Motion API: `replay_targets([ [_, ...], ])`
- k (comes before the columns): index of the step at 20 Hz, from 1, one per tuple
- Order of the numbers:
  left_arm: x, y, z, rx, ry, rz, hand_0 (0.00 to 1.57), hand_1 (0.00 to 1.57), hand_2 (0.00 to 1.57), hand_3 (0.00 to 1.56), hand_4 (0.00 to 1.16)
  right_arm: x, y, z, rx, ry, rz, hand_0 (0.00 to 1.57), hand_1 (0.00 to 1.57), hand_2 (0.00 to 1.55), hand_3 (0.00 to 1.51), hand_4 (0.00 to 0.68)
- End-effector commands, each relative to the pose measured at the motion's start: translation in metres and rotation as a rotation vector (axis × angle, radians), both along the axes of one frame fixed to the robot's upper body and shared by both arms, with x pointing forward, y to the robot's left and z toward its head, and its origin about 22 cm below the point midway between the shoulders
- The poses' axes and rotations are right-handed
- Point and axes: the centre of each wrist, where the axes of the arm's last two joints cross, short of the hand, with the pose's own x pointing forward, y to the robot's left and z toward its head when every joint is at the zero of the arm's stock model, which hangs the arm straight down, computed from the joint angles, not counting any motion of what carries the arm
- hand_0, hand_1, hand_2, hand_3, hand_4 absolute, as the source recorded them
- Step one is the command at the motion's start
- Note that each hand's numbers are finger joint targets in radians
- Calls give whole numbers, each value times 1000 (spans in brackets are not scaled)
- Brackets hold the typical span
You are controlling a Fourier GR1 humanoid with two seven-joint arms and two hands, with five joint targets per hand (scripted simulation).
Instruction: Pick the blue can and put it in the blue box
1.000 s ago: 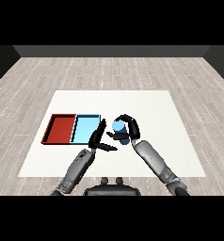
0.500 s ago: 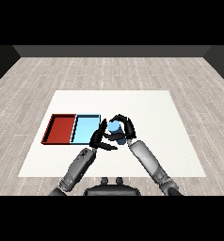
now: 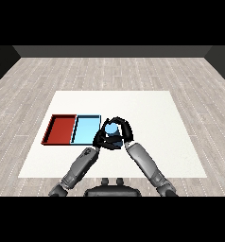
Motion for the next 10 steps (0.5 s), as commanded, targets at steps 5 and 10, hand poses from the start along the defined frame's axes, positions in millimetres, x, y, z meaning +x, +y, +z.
replay_targets([
  [5,-2,-17,6,-26,-12,-46,0,0,0,0,0,1,14,-11,68,9,10,1442,1442,1450,1391,601],
  [10,12,-16,12,42,36,8,0,0,0,0,418,-3,2,-8,116,36,36,1479,1479,1464,1392,593],
])
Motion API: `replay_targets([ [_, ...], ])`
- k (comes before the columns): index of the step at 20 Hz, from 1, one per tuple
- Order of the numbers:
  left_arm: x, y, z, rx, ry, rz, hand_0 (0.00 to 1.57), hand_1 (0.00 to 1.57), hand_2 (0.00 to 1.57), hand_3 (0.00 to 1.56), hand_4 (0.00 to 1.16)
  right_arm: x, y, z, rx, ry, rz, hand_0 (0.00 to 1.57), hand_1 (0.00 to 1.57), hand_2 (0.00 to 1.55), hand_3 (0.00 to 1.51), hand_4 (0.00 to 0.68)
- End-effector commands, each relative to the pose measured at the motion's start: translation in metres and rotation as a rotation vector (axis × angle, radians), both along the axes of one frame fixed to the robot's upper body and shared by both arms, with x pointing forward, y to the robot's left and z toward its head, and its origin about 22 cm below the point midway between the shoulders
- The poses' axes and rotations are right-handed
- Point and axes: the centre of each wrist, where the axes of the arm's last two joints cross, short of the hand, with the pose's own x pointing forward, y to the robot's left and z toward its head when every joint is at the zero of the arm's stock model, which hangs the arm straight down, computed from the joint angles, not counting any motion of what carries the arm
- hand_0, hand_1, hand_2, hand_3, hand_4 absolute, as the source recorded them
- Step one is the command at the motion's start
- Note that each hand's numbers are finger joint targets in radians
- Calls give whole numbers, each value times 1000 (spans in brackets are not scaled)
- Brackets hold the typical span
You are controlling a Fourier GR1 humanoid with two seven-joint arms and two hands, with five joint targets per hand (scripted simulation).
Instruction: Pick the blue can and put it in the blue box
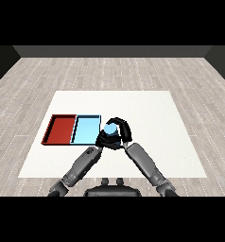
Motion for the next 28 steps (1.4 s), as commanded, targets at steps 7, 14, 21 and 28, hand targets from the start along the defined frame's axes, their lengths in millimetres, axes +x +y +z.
replay_targets([
  [7,-1,-23,0,-76,84,100,858,858,942,769,571,-9,14,-3,93,9,15,1450,1450,1452,1391,614],
  [14,0,-18,-13,-120,53,119,1571,1571,1571,1499,914,-5,4,-3,124,17,14,1444,1444,1441,1394,617],
  [21,2,-24,-15,-127,-76,150,1571,1571,1571,1537,1056,6,-2,2,192,39,80,1163,1163,1243,1097,397],
  [28,8,-19,-19,-126,-83,154,1571,1571,1571,1535,1122,-10,0,1,46,40,93,0,0,0,0,0],
])
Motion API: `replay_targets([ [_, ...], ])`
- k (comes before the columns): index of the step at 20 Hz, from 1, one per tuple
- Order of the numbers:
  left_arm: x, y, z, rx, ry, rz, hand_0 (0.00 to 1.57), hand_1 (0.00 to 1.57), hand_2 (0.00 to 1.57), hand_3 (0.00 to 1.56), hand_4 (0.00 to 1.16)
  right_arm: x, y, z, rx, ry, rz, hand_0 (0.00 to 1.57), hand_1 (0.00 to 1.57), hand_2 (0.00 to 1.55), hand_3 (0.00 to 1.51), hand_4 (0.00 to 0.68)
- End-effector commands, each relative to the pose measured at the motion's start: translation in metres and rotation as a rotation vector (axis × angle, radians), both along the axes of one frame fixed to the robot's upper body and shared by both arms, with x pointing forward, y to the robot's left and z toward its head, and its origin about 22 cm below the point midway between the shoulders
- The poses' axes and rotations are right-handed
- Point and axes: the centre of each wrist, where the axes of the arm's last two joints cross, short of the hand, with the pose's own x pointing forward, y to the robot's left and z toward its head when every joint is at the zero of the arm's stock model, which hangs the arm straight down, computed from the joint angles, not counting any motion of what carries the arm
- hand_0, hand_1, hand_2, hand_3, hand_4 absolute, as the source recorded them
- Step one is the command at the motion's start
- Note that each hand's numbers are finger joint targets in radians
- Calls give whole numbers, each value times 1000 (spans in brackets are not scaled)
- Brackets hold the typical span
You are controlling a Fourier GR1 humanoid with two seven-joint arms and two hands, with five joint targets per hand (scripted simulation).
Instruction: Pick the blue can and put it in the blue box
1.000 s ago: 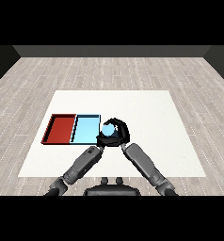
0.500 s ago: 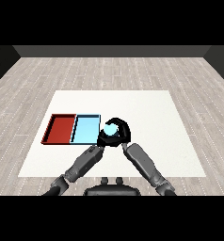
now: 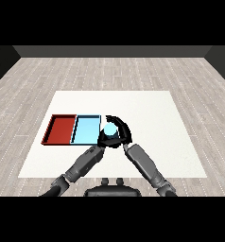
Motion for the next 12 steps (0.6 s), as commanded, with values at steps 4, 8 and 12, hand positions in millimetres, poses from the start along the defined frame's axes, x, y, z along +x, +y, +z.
replay_targets([
  [4,6,6,-4,21,-32,19,1571,1571,1571,1520,1133,-9,-16,0,-31,-1,-12,0,0,0,0,0],
  [8,4,12,-4,36,-7,46,1571,1571,1571,1527,1140,-9,-34,7,38,-22,-51,0,0,0,0,0],
  [12,9,32,5,44,-17,67,1571,1571,1571,1537,1155,-19,-55,12,82,-51,-64,0,0,0,0,0],
])
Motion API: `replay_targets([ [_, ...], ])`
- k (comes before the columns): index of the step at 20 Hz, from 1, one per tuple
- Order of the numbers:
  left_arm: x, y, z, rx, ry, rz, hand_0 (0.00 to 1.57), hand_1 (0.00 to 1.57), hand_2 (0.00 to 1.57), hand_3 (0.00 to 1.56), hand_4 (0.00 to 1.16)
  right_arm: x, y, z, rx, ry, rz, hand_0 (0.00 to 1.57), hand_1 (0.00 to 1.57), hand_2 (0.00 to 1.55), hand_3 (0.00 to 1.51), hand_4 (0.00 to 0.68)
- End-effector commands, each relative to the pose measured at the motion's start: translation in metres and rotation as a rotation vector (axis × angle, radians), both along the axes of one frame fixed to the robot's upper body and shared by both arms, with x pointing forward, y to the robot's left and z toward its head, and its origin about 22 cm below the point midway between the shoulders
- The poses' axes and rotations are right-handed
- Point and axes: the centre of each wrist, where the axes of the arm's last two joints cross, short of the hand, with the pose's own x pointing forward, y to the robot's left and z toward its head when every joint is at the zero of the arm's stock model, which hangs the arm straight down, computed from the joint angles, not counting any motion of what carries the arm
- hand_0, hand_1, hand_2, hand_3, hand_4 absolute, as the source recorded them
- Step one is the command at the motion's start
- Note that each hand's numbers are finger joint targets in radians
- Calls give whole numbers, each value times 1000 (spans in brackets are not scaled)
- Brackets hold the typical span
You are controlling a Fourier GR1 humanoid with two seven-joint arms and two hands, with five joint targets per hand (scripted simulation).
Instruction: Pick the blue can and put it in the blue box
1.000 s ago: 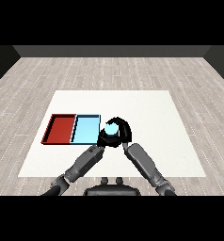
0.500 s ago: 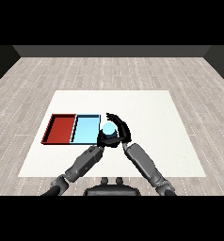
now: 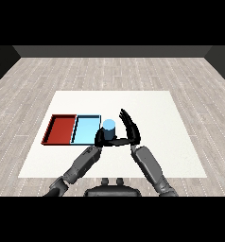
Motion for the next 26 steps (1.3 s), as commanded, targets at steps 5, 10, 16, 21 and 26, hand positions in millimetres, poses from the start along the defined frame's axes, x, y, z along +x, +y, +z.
replay_targets([
  [5,23,16,12,99,-36,97,1571,1571,1571,1531,1154,2,-62,5,211,-74,-144,0,0,0,0,0],
  [10,46,83,25,202,-29,190,1571,1571,1571,1519,1144,-33,-90,-20,233,-37,-194,0,0,0,0,0],
  [16,71,123,40,394,76,309,1571,1571,1571,1514,1148,-15,-101,-20,258,-17,-222,0,0,0,0,0],
  [21,78,158,25,579,228,375,1571,1571,1565,1480,1027,-18,-87,-17,268,-20,-225,0,0,0,0,0],
  [26,79,140,1,747,481,431,1437,1437,1353,1181,940,-11,-111,-32,279,16,-243,0,0,0,0,0],
])
